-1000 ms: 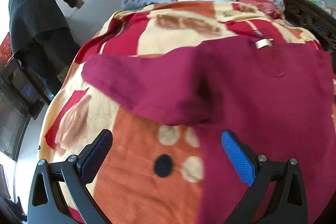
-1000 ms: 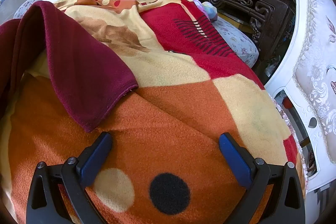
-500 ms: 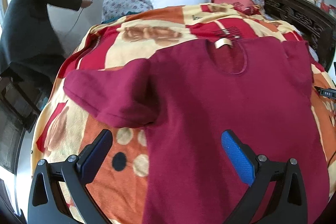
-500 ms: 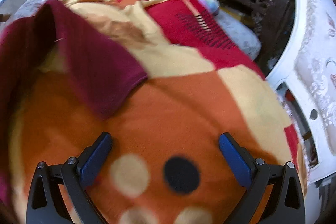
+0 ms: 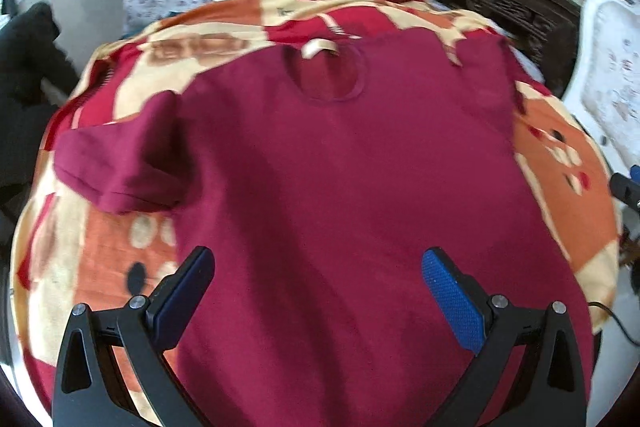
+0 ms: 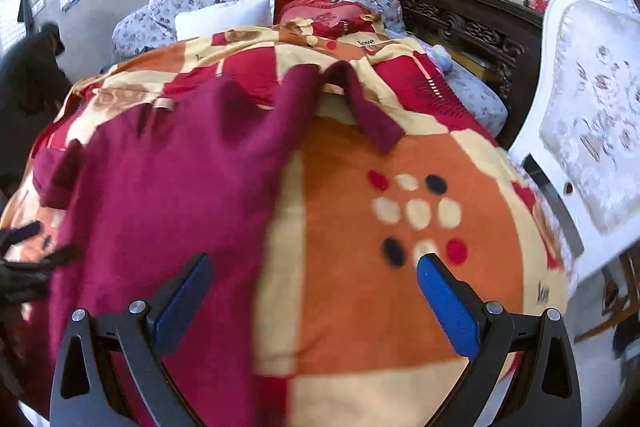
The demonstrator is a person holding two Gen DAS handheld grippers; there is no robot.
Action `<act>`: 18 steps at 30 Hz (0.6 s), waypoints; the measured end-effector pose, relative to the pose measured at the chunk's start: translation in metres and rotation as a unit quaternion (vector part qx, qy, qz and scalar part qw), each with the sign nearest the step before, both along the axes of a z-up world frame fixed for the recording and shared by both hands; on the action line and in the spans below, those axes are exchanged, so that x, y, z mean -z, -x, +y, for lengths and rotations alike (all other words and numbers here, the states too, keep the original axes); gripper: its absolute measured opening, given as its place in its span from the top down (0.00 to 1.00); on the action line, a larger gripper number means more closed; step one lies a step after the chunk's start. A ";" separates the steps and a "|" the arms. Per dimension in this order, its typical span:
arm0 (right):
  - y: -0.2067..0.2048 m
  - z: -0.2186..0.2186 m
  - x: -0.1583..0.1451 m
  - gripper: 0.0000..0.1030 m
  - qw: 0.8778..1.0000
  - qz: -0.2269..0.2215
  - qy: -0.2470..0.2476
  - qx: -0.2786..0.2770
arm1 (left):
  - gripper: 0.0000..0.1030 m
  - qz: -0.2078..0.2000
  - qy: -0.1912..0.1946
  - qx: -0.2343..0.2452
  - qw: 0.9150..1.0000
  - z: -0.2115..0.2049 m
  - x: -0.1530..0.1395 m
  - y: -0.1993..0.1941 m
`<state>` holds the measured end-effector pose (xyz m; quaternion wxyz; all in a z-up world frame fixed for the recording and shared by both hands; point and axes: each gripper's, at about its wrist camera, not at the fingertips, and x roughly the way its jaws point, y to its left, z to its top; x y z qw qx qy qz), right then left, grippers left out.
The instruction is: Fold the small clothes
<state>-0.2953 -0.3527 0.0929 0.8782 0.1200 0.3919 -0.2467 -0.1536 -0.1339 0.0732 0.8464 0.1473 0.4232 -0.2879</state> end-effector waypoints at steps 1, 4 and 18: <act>-0.001 0.012 -0.001 0.00 1.000 -0.004 -0.001 0.005 | 0.00 0.003 0.003 0.009 1.000 -0.002 0.000 0.003; -0.007 0.041 -0.001 0.00 1.000 0.003 0.011 0.015 | 0.00 0.009 0.005 0.032 0.999 -0.004 0.000 0.010; -0.022 0.085 0.006 0.00 0.996 0.054 0.007 0.067 | 0.00 0.023 0.002 0.059 0.998 0.012 0.003 0.005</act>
